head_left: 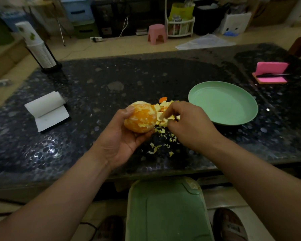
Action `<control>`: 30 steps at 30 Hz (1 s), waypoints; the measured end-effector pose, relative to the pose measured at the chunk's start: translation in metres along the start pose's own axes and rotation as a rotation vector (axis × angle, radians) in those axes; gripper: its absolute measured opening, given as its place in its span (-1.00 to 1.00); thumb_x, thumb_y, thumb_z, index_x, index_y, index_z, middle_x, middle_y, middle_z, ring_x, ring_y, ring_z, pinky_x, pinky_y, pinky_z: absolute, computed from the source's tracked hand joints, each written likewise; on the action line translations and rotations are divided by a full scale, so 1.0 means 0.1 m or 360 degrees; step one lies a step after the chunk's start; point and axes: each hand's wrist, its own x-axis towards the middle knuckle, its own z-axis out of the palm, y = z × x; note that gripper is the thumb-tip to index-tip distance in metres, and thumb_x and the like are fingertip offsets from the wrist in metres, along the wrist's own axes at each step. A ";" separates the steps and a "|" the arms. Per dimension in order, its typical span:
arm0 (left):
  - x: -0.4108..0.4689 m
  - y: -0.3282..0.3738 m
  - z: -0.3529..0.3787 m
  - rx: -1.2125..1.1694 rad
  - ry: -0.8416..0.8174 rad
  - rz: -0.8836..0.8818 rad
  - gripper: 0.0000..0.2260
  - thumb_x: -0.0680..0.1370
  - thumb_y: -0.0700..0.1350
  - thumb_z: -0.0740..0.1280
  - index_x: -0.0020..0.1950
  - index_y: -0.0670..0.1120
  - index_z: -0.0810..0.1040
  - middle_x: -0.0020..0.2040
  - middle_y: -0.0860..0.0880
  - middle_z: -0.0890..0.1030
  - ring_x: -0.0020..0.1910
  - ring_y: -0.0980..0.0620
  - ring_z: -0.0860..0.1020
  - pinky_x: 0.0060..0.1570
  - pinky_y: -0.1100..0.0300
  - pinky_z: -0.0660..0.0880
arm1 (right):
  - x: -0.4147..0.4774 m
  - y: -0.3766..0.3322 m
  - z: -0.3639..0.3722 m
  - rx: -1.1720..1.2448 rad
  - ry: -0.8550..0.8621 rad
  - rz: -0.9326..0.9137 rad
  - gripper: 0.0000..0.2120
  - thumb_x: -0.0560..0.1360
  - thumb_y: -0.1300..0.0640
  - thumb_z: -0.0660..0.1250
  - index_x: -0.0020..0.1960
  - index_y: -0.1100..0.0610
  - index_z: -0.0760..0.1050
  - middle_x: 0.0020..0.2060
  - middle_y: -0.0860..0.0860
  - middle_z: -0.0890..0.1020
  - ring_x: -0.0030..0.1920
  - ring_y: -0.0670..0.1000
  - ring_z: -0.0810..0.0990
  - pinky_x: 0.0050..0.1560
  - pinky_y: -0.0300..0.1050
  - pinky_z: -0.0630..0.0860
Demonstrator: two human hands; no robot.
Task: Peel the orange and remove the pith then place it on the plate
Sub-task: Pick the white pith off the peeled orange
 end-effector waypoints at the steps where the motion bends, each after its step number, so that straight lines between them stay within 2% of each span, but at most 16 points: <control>1: 0.00 0.00 0.00 -0.0004 0.0025 0.0005 -0.47 0.55 0.03 0.40 0.49 -0.12 0.53 0.37 -0.21 0.64 0.19 -0.12 0.68 0.13 0.00 0.67 | 0.00 -0.02 -0.01 0.0040 0.0018 -0.0003 -0.90 0.56 0.12 0.42 0.06 -0.03 0.61 0.03 -0.19 0.62 -0.07 -0.12 0.57 -0.11 -0.10 0.45; 4: 0.01 0.00 0.01 0.0030 0.0071 0.0028 -0.46 0.52 0.02 0.41 0.48 -0.11 0.53 0.34 -0.18 0.67 0.19 -0.11 0.69 0.20 -0.03 0.66 | 0.00 -0.07 -0.03 0.0065 0.0140 -0.0087 -0.97 0.58 0.03 0.44 -0.01 -0.03 0.64 -0.04 -0.14 0.67 -0.07 -0.11 0.59 -0.03 -0.03 0.56; 6: 0.01 0.01 0.02 0.0075 0.0077 0.0043 -0.48 0.52 0.02 0.41 0.47 -0.11 0.54 0.32 -0.17 0.68 0.18 -0.09 0.69 0.15 0.00 0.67 | -0.02 -0.09 -0.05 0.0140 0.0160 -0.0142 -0.93 0.58 0.06 0.45 0.05 -0.07 0.66 0.01 -0.16 0.69 -0.01 -0.14 0.61 0.03 -0.05 0.59; 8: 0.01 0.00 0.03 0.0121 0.0061 0.0056 -0.52 0.54 0.02 0.39 0.43 -0.11 0.56 0.29 -0.16 0.69 0.18 -0.08 0.68 0.09 0.05 0.68 | -0.05 -0.12 -0.08 0.0256 0.0149 -0.0186 -0.88 0.58 0.06 0.47 0.10 -0.11 0.65 0.01 -0.18 0.71 0.01 -0.16 0.65 0.02 -0.07 0.64; 10: 0.02 0.00 0.02 0.0189 0.0041 0.0083 -0.59 0.58 0.01 0.38 0.40 -0.11 0.59 0.29 -0.17 0.69 0.21 -0.09 0.66 0.12 0.04 0.67 | -0.08 -0.13 -0.09 0.0251 0.0164 -0.0223 -0.89 0.57 0.01 0.49 0.09 -0.12 0.67 -0.07 -0.18 0.70 -0.04 -0.16 0.66 -0.03 -0.07 0.64; 12: 0.03 -0.01 0.03 0.0252 0.0044 0.0108 -0.62 0.60 0.00 0.38 0.38 -0.12 0.59 0.30 -0.19 0.68 0.23 -0.11 0.64 0.17 0.01 0.66 | -0.11 -0.14 -0.08 0.0187 0.0190 -0.0263 -0.89 0.57 -0.01 0.50 0.10 -0.11 0.69 -0.12 -0.18 0.70 -0.09 -0.15 0.66 -0.07 -0.08 0.63; 16: 0.05 -0.03 0.04 0.0333 0.0125 0.0127 -0.48 0.53 0.03 0.44 0.44 -0.17 0.54 0.32 -0.21 0.67 0.22 -0.12 0.66 0.15 -0.02 0.66 | -0.14 -0.15 -0.08 -0.0078 0.0291 -0.0379 -0.90 0.58 -0.04 0.49 0.08 -0.10 0.71 -0.12 -0.16 0.72 -0.13 -0.13 0.64 -0.17 -0.13 0.56; 19: 0.05 -0.05 0.05 0.0405 0.0172 0.0151 -0.45 0.50 0.05 0.46 0.44 -0.17 0.54 0.32 -0.20 0.67 0.22 -0.13 0.66 0.18 -0.06 0.65 | -0.15 -0.16 -0.07 -0.0286 0.0368 -0.0518 -0.94 0.58 -0.02 0.46 0.00 -0.06 0.69 -0.16 -0.12 0.71 -0.17 -0.05 0.64 -0.25 -0.09 0.55; 23: 0.06 -0.07 0.07 0.0523 0.0225 0.0211 -0.46 0.48 0.07 0.48 0.39 -0.17 0.56 0.28 -0.21 0.68 0.13 -0.10 0.68 0.13 -0.07 0.66 | -0.15 -0.19 -0.03 -0.0522 0.0451 -0.0620 -0.88 0.58 0.00 0.38 -0.11 -0.01 0.61 -0.26 -0.06 0.65 -0.25 0.05 0.59 -0.37 -0.04 0.51; 30: 0.01 -0.05 0.08 0.0620 0.0231 0.0248 -0.51 0.48 0.07 0.48 0.33 -0.13 0.58 0.21 -0.16 0.70 0.07 -0.06 0.69 0.01 0.01 0.67 | -0.14 -0.21 -0.01 -0.0527 0.0468 -0.0580 -0.90 0.53 0.04 0.38 -0.15 0.00 0.54 -0.29 -0.08 0.59 -0.25 0.02 0.54 -0.38 -0.04 0.48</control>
